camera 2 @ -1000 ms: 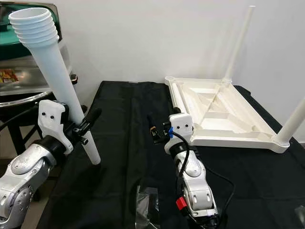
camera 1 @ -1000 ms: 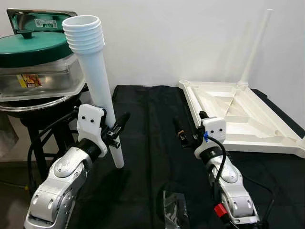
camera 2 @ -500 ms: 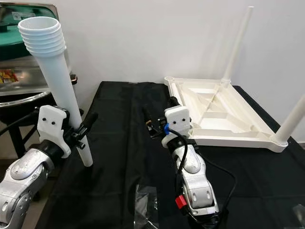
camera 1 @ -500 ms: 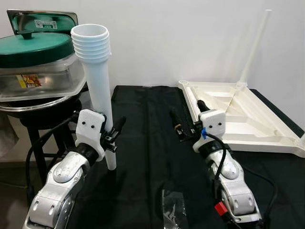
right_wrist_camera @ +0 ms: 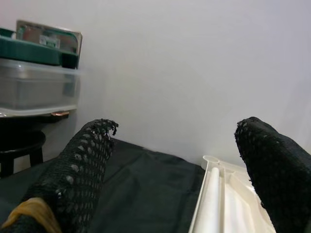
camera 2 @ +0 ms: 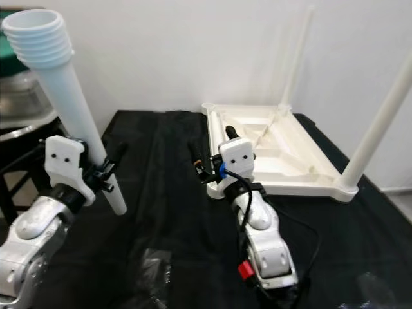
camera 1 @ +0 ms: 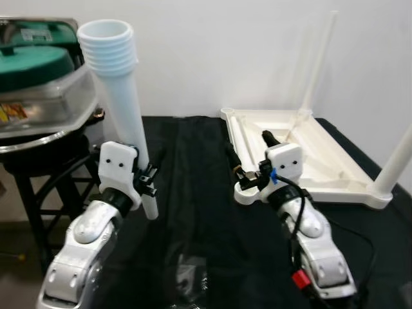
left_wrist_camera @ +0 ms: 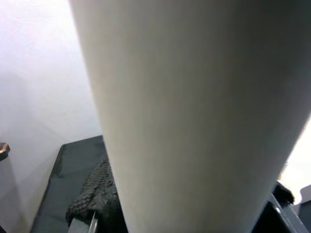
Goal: Building children table
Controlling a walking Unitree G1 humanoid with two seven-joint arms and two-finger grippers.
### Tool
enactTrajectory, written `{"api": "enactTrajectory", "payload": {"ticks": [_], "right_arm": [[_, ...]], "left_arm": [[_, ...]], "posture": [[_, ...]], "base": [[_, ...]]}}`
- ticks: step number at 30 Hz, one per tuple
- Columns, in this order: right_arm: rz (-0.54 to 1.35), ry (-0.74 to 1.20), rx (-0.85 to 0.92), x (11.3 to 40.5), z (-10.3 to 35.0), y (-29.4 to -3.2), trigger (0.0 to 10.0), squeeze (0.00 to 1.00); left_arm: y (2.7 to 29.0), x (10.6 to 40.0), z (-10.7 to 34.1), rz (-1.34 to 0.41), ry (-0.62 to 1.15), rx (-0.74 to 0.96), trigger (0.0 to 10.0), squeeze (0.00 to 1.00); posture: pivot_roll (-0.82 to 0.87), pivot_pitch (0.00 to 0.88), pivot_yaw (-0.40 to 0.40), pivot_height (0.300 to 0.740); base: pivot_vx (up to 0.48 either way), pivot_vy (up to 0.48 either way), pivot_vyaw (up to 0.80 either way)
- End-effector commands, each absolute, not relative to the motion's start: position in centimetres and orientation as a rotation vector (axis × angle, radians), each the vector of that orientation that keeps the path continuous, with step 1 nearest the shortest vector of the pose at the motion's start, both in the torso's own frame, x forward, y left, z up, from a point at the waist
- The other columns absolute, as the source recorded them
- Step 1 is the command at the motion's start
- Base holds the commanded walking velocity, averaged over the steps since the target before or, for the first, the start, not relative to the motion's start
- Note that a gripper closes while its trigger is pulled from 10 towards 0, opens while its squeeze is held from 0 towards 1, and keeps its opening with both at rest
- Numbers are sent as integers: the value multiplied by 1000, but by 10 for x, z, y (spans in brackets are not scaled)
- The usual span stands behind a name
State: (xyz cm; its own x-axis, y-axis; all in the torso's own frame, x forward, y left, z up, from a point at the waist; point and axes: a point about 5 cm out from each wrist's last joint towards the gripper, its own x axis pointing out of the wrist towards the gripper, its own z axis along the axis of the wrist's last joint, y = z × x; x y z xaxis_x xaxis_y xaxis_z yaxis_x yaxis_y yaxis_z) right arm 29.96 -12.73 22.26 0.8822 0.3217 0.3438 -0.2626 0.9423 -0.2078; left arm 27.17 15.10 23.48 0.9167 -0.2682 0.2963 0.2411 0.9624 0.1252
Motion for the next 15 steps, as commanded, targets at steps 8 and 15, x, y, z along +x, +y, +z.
{"api": "enactTrajectory", "payload": {"ticks": [8,15], "right_arm": [[319,-345,-176,300,218,-129,10000,0],[292,-353,-195,300,220,-131,10000,0]], "left_arm": [[149,273,234,-255,-320,98,10000,0],[149,274,233,-247,-318,99,10000,0]], "posture": [[27,0,-19,740],[25,0,-18,740]], "base": [[0,-360,0],[0,-360,0]]}}
